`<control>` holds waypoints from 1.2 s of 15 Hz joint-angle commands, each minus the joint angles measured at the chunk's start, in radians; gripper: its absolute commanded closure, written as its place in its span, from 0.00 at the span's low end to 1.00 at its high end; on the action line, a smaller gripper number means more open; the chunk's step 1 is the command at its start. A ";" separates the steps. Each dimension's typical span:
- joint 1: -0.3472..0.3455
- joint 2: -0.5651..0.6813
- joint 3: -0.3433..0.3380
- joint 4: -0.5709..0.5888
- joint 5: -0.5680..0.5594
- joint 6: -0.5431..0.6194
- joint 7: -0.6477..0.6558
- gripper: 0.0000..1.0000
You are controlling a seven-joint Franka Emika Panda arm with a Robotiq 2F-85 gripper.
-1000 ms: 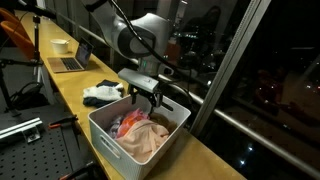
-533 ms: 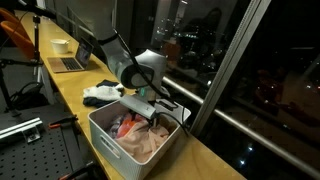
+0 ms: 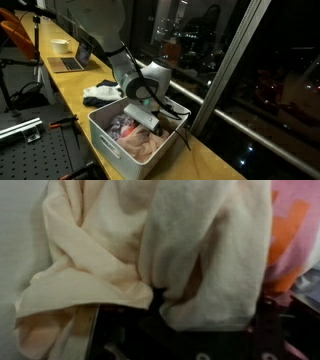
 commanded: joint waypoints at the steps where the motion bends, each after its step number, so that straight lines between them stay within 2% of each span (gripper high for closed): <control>1: -0.053 -0.032 0.042 -0.015 0.023 -0.015 -0.013 0.63; 6: -0.103 -0.107 0.101 -0.066 0.093 -0.035 -0.049 0.99; 7: -0.110 -0.121 0.110 -0.076 0.111 -0.037 -0.058 1.00; 8: -0.118 -0.140 0.121 -0.088 0.131 -0.043 -0.071 0.96; 9: -0.124 -0.160 0.130 -0.099 0.150 -0.048 -0.081 0.97; 10: -0.122 -0.193 0.136 -0.115 0.166 -0.058 -0.086 0.99; 11: -0.114 -0.236 0.140 -0.130 0.178 -0.075 -0.085 0.97; 14: -0.067 -0.356 0.132 -0.135 0.172 -0.150 -0.056 0.97; 18: 0.027 -0.502 0.093 -0.087 0.079 -0.265 0.015 0.97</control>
